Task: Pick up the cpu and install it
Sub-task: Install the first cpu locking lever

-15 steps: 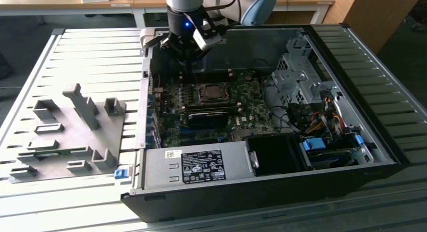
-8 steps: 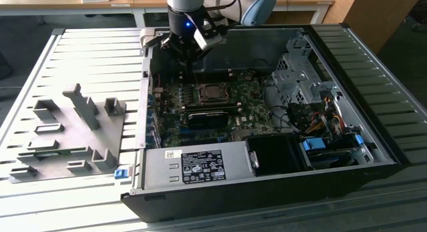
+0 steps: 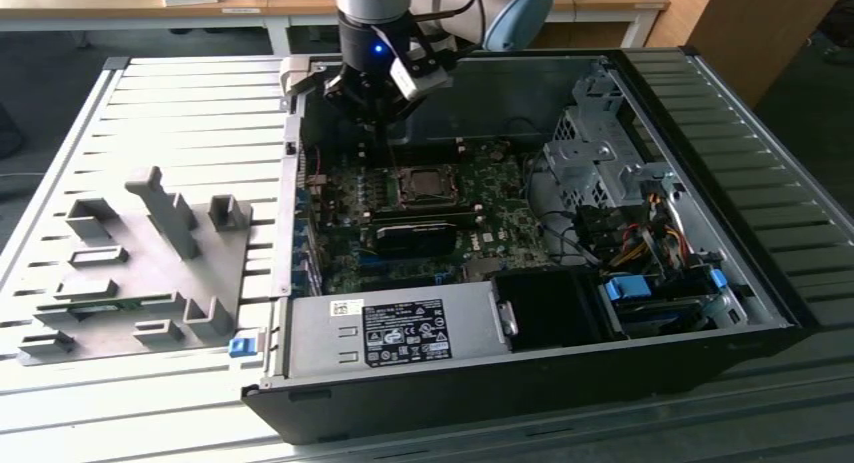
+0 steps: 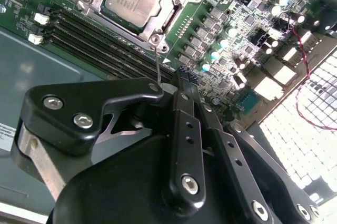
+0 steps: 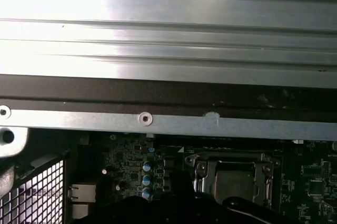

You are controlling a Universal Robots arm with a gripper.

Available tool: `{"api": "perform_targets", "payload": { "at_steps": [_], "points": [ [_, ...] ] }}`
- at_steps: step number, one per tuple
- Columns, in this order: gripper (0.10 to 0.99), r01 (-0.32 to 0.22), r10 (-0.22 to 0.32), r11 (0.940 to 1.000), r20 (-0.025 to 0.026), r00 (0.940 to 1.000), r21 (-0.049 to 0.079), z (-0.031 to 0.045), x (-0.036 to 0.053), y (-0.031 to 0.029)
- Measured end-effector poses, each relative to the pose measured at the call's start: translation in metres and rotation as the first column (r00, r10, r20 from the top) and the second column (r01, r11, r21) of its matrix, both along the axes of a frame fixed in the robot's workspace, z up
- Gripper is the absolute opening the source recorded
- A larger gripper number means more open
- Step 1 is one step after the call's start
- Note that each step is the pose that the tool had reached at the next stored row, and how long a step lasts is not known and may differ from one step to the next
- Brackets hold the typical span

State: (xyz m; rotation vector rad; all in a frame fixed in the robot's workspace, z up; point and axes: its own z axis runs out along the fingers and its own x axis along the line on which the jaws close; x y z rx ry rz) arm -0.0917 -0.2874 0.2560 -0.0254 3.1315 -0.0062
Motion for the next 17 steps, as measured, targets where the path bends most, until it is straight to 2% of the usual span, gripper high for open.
{"api": "perform_targets", "payload": {
  "at_steps": [17],
  "points": [
    [0.106, 0.000, 0.000, 1.0000, 0.0001, 1.0000, 0.000, -0.0001, 0.0116, 0.0000]
  ]
}}
